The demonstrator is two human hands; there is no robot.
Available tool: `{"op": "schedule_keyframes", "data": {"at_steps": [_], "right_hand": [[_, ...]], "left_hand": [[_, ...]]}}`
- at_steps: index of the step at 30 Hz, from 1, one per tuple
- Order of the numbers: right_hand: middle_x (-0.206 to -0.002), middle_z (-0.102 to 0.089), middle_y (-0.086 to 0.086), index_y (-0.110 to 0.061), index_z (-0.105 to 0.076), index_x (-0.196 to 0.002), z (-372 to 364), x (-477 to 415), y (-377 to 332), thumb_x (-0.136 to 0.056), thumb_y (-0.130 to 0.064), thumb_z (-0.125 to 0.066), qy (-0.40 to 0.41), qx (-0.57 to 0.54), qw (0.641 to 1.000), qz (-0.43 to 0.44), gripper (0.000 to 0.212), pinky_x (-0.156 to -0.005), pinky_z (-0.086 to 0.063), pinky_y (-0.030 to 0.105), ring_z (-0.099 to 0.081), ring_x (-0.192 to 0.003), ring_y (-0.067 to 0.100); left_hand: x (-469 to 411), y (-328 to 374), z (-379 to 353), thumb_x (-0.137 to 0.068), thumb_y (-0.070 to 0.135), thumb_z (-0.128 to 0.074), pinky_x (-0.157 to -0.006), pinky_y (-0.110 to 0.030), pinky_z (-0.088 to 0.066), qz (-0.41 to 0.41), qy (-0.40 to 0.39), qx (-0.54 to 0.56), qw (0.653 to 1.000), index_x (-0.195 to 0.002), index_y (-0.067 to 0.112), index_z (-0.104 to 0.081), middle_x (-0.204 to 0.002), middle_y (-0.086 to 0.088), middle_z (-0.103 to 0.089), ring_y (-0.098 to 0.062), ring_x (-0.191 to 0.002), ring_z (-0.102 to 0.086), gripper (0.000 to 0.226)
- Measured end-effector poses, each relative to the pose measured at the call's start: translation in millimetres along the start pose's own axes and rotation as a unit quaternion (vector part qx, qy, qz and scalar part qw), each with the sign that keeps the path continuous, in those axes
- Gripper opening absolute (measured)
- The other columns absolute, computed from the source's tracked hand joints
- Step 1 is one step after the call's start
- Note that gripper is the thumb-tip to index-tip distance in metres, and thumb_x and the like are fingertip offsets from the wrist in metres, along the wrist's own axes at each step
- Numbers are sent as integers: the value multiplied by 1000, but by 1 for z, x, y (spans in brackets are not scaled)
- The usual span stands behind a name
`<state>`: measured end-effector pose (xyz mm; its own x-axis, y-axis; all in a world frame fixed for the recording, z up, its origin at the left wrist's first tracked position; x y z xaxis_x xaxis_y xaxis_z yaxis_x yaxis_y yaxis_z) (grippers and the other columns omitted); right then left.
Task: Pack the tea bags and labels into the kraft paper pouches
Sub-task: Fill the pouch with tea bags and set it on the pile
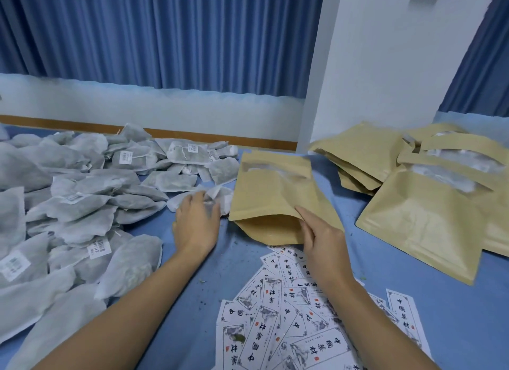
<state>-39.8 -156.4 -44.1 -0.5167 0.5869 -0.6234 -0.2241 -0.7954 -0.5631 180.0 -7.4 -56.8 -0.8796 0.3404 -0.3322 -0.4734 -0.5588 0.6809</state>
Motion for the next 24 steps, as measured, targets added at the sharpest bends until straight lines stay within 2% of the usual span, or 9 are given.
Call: {"op": "schedule_keyframes", "data": {"at_steps": [3,7,9,11,13,15,18,20,24], "right_hand": [[-76,-49,-32,-21,-67,-130,0,1,2,-99,-6,-57,-4,-3,1000,-8,36,-65,-34,-1,-54,-75,-18],[-74,-49,-29,-23,-67,-132,-1,0,6,-100,-8,-57,-7,-4,1000,-25,36,-64,-35,-1,-54,-73,-16],[-70,-50,-22,-24,-66,-132,-2,0,7,-101,-10,-56,-9,-4,999,-37,36,-62,-35,1,-53,-70,-13],[-65,-48,-24,-25,-66,-133,-2,0,7,-101,-11,-55,-8,-8,999,-45,36,-60,-36,3,-53,-66,-10],[-65,-51,-21,-25,-66,-132,-1,-1,8,-102,-12,-55,-6,-10,999,-47,36,-60,-37,6,-54,-64,-6],[-68,-55,-12,-28,-66,-132,-1,-1,9,-101,-11,-54,-4,-13,999,-52,37,-59,-36,13,-52,-61,4],[-63,-49,-6,-32,-66,-130,-3,-3,17,-100,-8,-52,2,-32,996,-88,41,-59,-38,23,-44,-59,12],[-58,-46,-5,-33,-67,-129,-1,-3,18,-101,-11,-52,14,-25,996,-89,38,-56,-39,26,-43,-55,13],[-54,-45,-13,-32,-67,-129,-1,-3,11,-101,-12,-55,5,-29,998,-51,37,-53,-36,15,-47,-57,6]], "left_hand": [[2,0,-1,-90,22,-59,-81,-42,-49,-7,-3,6,1000,-109,26,-59,-107,-3,-67,-33,-104,-60,19],[10,5,4,-88,21,-70,-70,-34,-45,-13,80,143,986,-89,28,-57,-92,8,-64,-19,-89,-60,14],[18,20,18,-85,10,-70,-75,-23,-44,-105,167,237,951,-90,26,-58,-96,3,-60,-9,-90,-55,21],[33,37,30,-80,4,-67,-80,-13,-40,-233,220,274,907,-99,22,-61,-101,-4,-56,-10,-94,-53,27],[53,53,30,-78,4,-64,-81,-20,-42,-368,200,242,875,-105,17,-62,-103,-7,-52,-19,-92,-53,30],[76,67,22,-82,4,-65,-72,-29,-45,-500,159,159,837,-105,13,-65,-101,-6,-52,-25,-84,-53,24],[99,83,-1,-78,-7,-68,-60,-37,-41,-598,71,21,798,-95,5,-69,-88,-10,-57,-26,-72,-49,20],[102,87,-13,-73,-9,-69,-58,-38,-43,-585,12,-40,810,-94,5,-67,-87,-9,-56,-25,-74,-48,25],[90,82,-27,-73,-6,-72,-60,-40,-52,-472,-50,-91,876,-114,10,-66,-106,-9,-56,-26,-94,-54,45]]}}
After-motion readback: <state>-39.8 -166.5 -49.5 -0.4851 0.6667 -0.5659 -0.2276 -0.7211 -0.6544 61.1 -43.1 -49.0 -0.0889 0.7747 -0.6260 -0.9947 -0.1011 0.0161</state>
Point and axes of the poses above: each hand's wrist, its own x-axis away from the middle knuckle, its own z-axis out of the back of the hand, y = z × x, the point moved 4 cm from there along -x, towards the middle knuckle
